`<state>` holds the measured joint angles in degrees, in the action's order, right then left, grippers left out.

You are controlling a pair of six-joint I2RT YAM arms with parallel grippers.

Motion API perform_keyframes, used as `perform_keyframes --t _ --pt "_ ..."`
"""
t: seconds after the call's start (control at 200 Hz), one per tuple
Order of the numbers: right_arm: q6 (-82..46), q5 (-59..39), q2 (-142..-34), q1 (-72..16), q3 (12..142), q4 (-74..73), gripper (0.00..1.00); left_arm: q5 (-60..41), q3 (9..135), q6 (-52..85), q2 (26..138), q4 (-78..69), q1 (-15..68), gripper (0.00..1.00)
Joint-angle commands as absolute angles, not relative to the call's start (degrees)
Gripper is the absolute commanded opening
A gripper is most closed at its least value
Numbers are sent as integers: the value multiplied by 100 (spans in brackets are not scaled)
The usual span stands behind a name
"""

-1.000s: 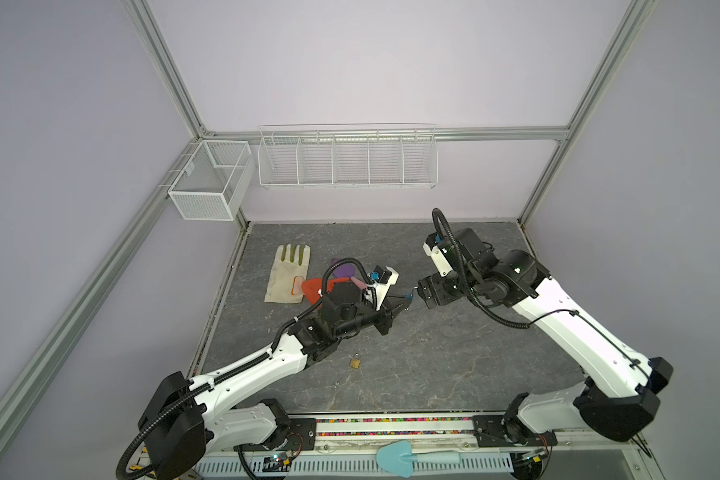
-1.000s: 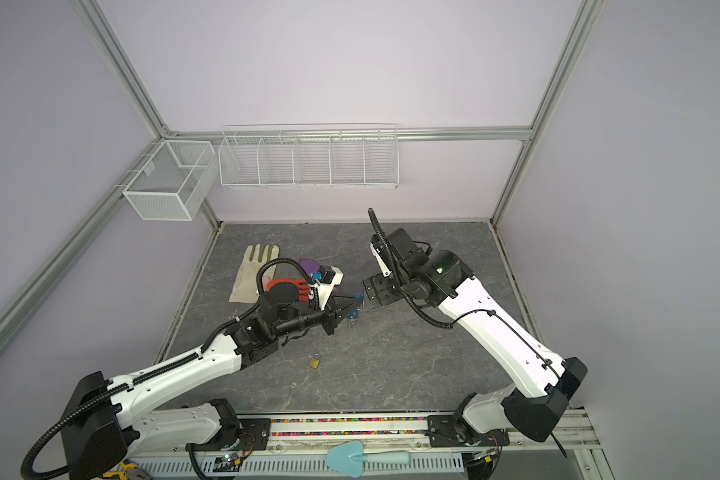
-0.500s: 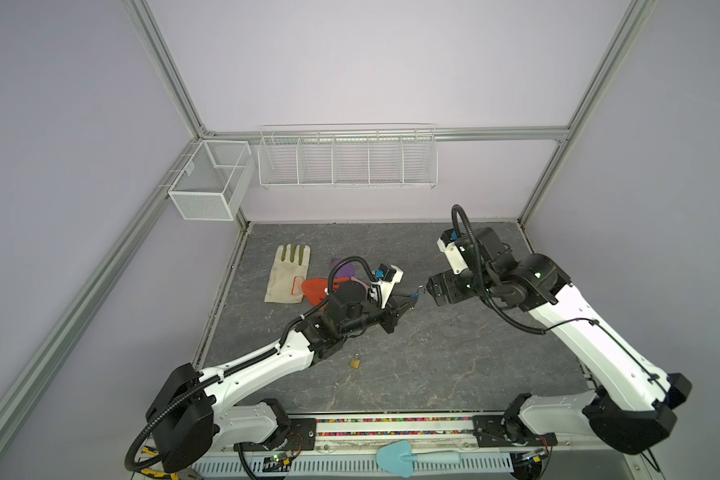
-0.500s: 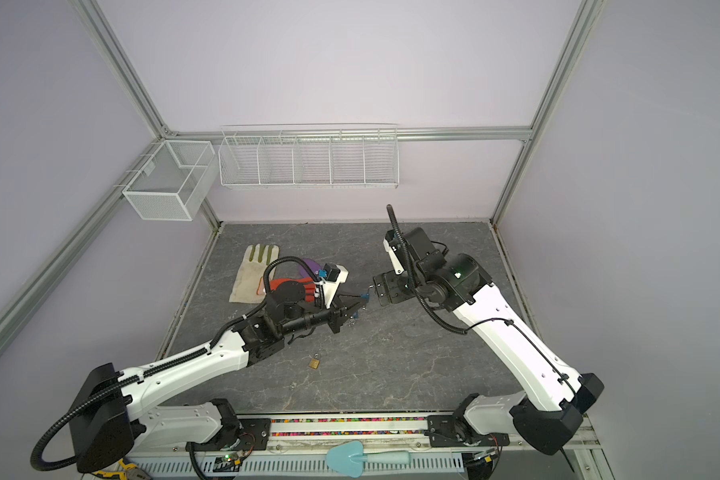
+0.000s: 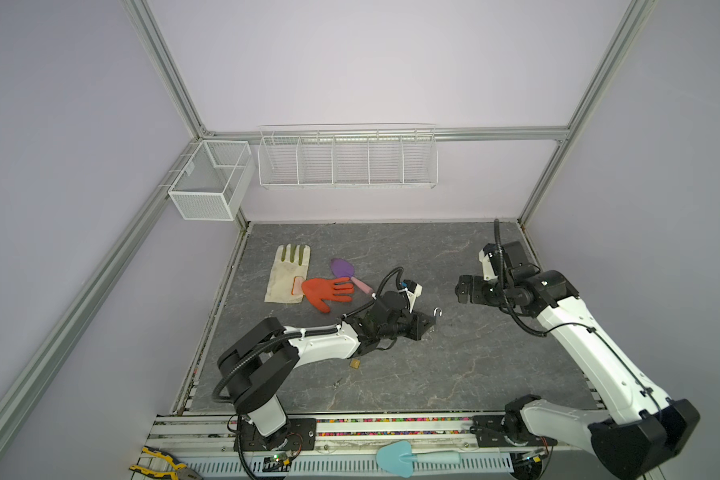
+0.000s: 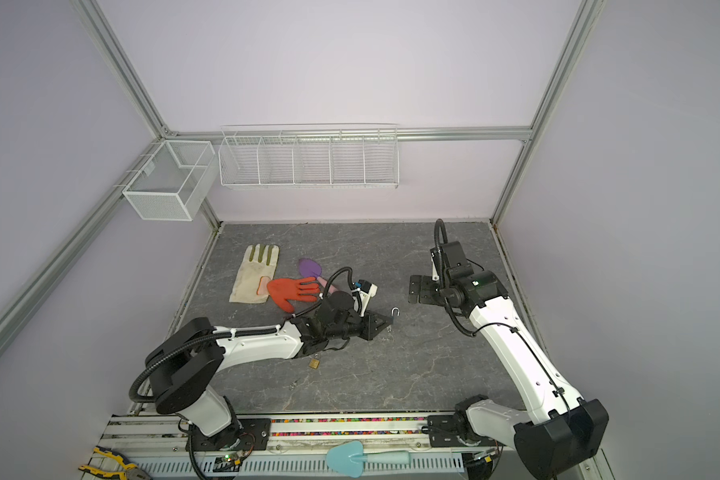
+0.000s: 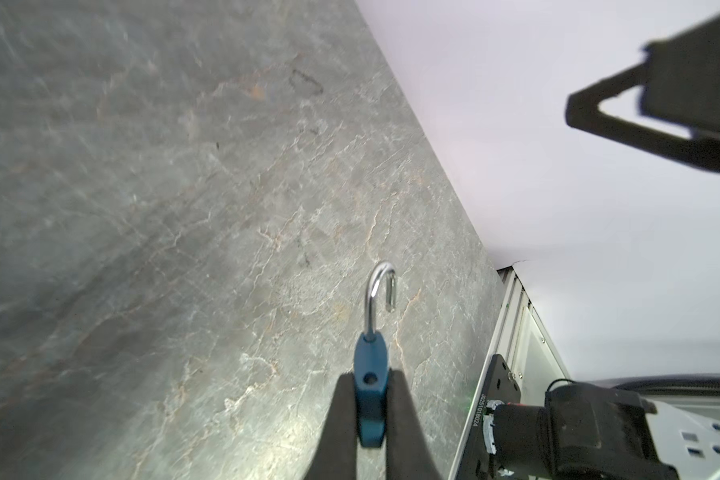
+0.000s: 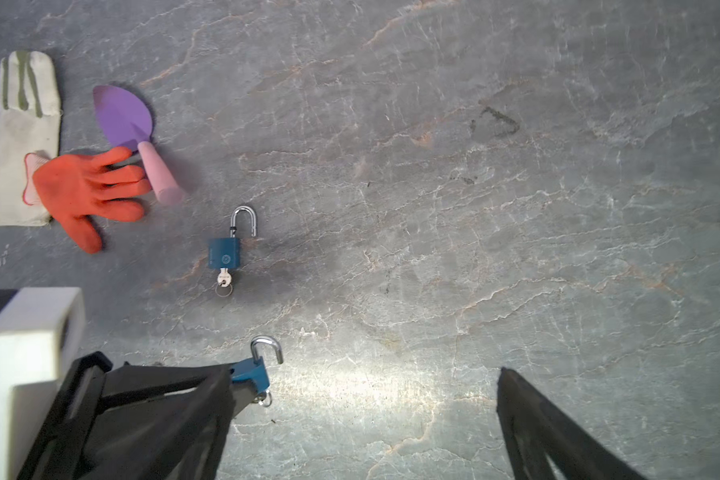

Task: Unlock with the key
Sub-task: 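Lower the opened blue padlock to the table and open the left gripper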

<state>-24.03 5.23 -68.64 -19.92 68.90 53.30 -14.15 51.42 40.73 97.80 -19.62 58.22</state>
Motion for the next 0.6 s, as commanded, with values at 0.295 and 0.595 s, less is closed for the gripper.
perform_keyframes --t 0.295,0.595 --pt "-2688 264 -6873 -1571 6222 4720 99 -1182 6512 5867 11645 -1934 5889 0" --pt "-2543 256 -6844 -1458 6180 4720 99 -888 7036 5875 12074 -1098 5835 0"
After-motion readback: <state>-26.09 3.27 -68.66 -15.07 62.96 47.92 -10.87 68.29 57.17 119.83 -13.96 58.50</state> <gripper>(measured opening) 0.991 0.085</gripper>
